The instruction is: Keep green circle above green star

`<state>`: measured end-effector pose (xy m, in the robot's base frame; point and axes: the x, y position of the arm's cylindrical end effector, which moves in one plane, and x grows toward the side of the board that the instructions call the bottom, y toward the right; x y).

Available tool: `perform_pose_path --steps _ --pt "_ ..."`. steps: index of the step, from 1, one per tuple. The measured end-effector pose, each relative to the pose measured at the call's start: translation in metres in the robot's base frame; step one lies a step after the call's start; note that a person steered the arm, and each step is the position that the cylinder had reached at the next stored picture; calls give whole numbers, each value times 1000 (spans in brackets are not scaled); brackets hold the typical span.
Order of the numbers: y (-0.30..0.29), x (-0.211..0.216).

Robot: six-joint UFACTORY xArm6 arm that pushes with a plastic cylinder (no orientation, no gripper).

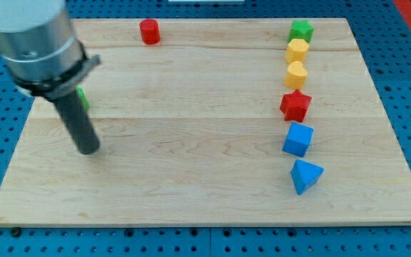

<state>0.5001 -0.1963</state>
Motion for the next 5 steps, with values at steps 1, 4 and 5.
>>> perform_pose_path --steps 1,4,5 --pt "-27 -29" --pt "-27 -82" --pt "-27 -87"
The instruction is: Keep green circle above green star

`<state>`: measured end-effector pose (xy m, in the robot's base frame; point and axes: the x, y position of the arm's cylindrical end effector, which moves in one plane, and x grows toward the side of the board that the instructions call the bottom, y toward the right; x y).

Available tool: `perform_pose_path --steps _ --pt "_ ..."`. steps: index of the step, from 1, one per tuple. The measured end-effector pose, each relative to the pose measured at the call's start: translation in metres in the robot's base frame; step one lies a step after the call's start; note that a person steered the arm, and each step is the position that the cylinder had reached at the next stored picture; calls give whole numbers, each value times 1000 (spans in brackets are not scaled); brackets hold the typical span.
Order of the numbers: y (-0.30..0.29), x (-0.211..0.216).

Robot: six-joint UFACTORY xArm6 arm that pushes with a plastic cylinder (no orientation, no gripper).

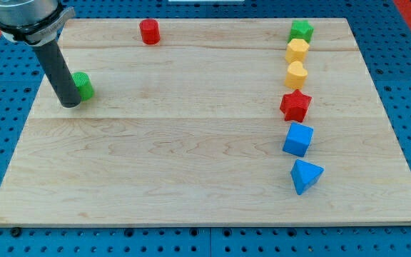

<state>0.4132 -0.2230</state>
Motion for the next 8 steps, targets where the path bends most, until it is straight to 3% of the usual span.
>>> perform_pose_path --steps 2,3,7,8 --pt "-6 -6" --pt "4 -50" --pt "-8 -96" --pt "13 -131"
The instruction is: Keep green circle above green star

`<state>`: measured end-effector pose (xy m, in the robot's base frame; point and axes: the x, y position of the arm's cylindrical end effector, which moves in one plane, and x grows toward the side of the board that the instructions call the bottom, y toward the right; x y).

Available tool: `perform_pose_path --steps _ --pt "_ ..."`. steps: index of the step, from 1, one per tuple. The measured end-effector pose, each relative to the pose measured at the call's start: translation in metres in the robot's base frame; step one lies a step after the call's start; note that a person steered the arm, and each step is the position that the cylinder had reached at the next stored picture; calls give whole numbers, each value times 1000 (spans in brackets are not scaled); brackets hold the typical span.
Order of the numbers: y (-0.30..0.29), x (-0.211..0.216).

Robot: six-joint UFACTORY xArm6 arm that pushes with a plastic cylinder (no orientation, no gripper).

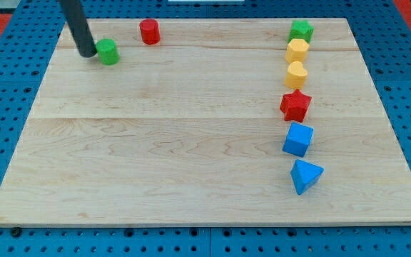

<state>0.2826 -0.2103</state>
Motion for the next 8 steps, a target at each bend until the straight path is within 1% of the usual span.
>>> perform_pose_path --steps 2,3,4,5,6,7,8 --pt "71 -2" --pt "71 30" --pt "100 23" --pt "148 -4" --pt "184 -21" --pt "170 -12" --pt "170 -40"
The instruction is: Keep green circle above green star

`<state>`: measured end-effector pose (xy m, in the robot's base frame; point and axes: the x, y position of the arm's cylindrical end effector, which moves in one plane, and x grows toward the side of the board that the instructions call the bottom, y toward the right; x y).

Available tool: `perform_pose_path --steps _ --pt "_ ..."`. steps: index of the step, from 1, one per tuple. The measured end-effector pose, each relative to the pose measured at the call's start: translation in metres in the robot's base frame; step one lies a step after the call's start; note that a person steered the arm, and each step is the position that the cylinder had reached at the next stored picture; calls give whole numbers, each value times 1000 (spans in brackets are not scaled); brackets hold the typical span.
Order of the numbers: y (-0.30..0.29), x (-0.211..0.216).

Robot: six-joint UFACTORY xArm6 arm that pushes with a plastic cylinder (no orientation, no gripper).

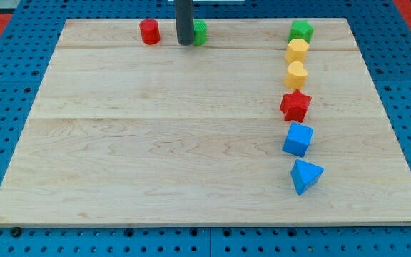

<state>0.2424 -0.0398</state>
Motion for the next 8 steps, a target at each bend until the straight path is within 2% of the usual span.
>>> perform_pose_path --steps 1,2,3,8 --pt "-4 -18" --pt "26 -44" --pt "53 -48" --pt "108 -49"
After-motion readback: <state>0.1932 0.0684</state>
